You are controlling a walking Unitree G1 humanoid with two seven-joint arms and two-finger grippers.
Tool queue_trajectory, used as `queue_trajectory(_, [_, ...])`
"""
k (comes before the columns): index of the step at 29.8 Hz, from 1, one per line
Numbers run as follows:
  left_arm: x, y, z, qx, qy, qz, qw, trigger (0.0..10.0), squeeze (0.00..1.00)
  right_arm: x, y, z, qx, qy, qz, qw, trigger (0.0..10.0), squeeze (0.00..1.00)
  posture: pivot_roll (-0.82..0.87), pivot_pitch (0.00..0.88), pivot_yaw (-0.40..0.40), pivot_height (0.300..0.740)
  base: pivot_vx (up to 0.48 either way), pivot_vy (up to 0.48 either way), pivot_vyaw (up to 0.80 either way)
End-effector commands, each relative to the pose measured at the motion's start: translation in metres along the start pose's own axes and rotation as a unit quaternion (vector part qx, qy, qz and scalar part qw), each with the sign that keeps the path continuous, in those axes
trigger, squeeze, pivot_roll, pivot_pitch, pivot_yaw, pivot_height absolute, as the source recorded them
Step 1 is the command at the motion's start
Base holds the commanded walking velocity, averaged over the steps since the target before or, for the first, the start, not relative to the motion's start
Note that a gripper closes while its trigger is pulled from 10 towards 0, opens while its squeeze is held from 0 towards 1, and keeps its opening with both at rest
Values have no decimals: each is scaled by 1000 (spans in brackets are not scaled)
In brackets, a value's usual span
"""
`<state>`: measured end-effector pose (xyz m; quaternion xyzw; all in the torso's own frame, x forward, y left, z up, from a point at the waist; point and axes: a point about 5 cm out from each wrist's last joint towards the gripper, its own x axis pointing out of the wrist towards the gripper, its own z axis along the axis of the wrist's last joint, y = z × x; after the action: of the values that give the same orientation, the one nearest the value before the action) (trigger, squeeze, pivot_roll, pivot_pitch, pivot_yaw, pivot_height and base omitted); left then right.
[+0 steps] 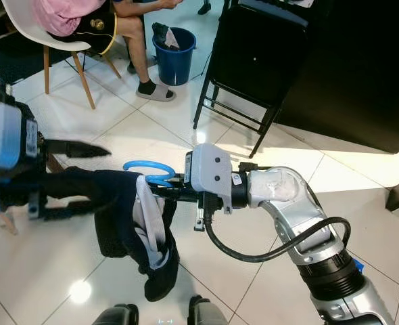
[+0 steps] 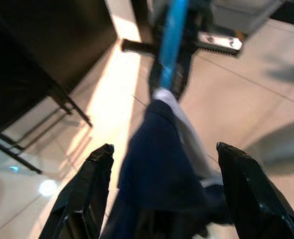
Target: Hang hanger
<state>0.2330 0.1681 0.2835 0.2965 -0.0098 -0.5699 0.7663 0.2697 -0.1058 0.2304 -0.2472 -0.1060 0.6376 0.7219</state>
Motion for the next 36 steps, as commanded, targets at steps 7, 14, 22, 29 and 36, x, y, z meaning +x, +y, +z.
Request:
queue_trajectory(7, [-5, 2, -8, 12, 39, -49, 998, 4863, 0, 5, 4, 16, -24, -30, 38, 999, 10000, 0, 74, 109, 38, 740, 0, 0, 0])
queue_trajectory(14, [-4, 6, -10, 22, 50, -56, 997, 1922, 0, 8, 7, 20, -29, -37, 56, 997, 10000, 0, 73, 111, 38, 740, 0, 0, 0])
queue_trajectory(22, [3, 5, -16, 39, 51, -65, 996, 0, 0, 10, 8, 23, -27, -47, 58, 997, 10000, 0, 67, 115, 36, 740, 0, 0, 0])
queue_trajectory(29, [11, 0, -17, 48, 38, -97, 993, 0, 0, 12, 5, 25, -20, -59, 61, 996, 10000, 0, 65, 115, 35, 740, 0, 0, 0])
queue_trajectory(36, [13, 3, -17, 57, 31, -86, 994, 0, 0, 13, 4, 18, -13, -48, 44, 998, 10000, 0, 62, 115, 35, 740, 0, 0, 0])
